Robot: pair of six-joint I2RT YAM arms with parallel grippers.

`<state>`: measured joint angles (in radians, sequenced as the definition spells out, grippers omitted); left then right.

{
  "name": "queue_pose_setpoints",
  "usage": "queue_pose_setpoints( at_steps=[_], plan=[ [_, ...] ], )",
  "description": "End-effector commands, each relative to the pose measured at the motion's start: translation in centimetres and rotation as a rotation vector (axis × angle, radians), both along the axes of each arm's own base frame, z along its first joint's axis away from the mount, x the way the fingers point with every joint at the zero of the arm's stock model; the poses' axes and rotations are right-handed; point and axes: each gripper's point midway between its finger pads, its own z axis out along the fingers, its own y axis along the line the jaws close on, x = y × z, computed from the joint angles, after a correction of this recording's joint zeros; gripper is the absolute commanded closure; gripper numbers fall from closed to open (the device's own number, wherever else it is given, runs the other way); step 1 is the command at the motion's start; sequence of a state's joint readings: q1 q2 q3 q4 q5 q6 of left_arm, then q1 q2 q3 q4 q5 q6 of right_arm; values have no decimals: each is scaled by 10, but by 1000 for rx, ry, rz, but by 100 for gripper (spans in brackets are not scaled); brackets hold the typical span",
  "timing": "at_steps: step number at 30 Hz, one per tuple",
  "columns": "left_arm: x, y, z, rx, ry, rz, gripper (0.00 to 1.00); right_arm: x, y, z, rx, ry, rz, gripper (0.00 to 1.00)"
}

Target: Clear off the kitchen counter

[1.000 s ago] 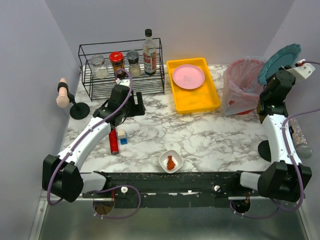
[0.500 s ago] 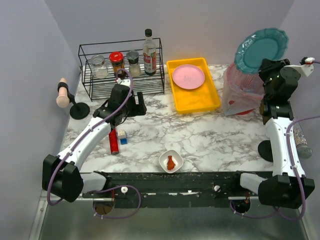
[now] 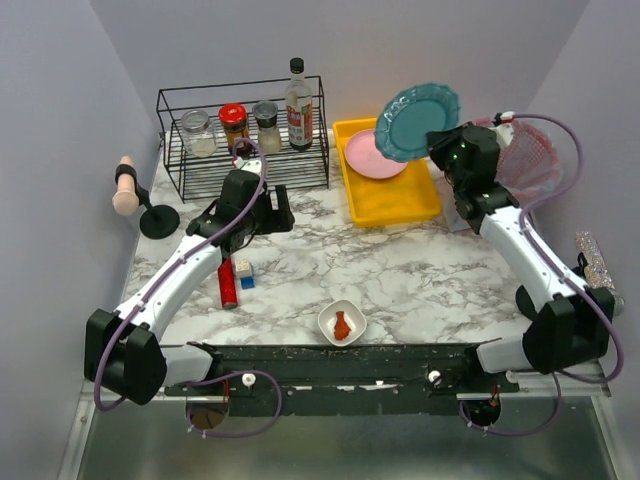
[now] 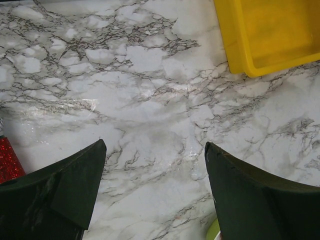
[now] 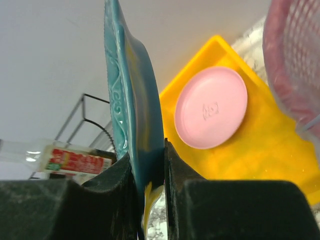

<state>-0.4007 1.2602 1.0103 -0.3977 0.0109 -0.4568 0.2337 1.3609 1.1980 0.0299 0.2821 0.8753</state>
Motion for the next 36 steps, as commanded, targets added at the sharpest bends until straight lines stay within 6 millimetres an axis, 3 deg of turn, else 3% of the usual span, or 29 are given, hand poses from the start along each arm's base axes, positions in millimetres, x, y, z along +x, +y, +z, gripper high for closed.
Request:
queue_pose_setpoints(
  at_steps=[1, 6, 13, 21, 30, 36],
  plan=[
    [-4, -1, 6, -20, -23, -14, 9, 23, 12, 57, 140, -194, -93, 99],
    [-4, -2, 4, -25, -20, -17, 9, 57, 46, 26, 113, -167, -138, 99],
    [-6, -1, 7, -31, -26, -20, 9, 104, 58, -7, 178, -148, -202, 99],
    [-7, -3, 5, -40, -22, -24, 9, 143, 69, -37, 196, -134, -235, 99],
    [-8, -3, 3, -43, -17, -28, 9, 169, 70, -85, 186, -71, -274, 99],
    [-7, -4, 3, -44, -15, -27, 9, 174, 63, -122, 222, -20, -288, 99]
  ],
)
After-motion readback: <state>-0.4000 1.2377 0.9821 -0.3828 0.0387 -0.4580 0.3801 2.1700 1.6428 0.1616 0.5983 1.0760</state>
